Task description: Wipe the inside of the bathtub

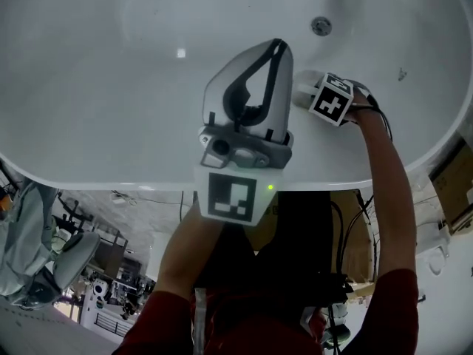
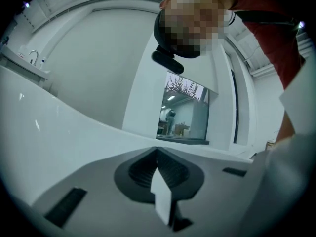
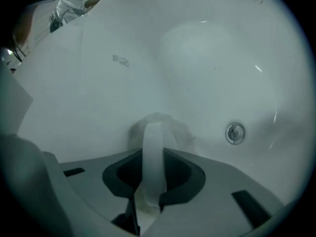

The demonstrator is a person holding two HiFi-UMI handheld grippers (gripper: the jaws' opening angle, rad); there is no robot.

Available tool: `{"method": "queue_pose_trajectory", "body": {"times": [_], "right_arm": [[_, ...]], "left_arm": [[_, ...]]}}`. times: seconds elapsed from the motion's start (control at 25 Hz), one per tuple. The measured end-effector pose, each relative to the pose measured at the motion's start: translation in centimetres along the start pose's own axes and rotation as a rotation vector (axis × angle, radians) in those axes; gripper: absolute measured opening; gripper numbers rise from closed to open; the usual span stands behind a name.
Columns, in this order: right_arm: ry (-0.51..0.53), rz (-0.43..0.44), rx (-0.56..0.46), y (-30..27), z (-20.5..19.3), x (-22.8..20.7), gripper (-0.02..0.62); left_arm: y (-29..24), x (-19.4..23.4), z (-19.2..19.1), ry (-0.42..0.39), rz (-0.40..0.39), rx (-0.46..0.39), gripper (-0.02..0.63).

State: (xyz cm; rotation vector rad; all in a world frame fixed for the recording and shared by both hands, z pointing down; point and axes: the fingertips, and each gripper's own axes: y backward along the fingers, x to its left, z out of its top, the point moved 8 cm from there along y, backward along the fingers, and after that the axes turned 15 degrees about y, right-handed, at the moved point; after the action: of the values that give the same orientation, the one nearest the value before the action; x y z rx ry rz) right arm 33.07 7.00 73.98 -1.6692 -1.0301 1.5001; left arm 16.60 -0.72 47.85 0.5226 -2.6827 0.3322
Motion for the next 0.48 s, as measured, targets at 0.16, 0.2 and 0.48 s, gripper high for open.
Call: {"method": "queue_pose_trajectory", "body": {"times": [0.16,0.2,0.48], "right_arm": [[0.036,-0.039,0.03,-2.4,-0.8,-1.8,0.091],[0.051,-0.051,0.037,-3.1,-0.3,-2.5,0.091],[0.092,-0.127,0.086,-6.3,1.1,-6.1,0.091]], "left_arm": [[-1.3,0.4,-1.4,-0.046,0.044,0.004,0.015],[-1.6,1.2,-1.6,-0.053,0.053,0.009,0.015],[-3.1,4.3,-3.1,-0.09,0.101,0.039,0.015]]}}
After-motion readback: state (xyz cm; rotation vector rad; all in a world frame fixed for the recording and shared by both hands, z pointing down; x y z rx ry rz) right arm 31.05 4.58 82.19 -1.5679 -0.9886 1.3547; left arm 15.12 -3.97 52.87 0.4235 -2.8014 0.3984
